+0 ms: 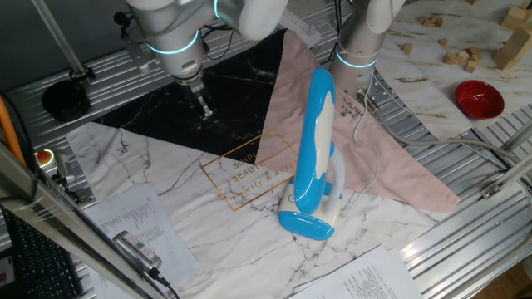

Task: Turn on the desk lamp by pressing the button

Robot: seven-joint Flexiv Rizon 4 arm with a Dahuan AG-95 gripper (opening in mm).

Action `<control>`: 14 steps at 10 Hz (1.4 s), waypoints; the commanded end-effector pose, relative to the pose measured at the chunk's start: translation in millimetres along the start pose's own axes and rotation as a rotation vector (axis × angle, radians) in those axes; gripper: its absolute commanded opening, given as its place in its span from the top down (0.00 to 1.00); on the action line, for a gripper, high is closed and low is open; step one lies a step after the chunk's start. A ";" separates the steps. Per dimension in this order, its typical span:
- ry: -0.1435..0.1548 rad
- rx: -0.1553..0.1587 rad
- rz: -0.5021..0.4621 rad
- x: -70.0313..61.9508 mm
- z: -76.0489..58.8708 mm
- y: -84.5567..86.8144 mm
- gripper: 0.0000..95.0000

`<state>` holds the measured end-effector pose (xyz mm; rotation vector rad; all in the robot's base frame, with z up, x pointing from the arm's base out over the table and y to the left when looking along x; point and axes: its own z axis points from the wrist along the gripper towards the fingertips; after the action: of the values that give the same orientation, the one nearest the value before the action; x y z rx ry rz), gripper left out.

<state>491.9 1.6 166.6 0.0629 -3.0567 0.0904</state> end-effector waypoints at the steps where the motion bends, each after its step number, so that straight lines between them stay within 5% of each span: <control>1: 0.004 0.004 0.023 1.1 -0.2 0.2 1.00; 14: 0.008 0.020 -0.017 -3.0 -3.9 -0.6 1.00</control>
<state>494.6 2.0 170.3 0.0903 -3.0482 0.1187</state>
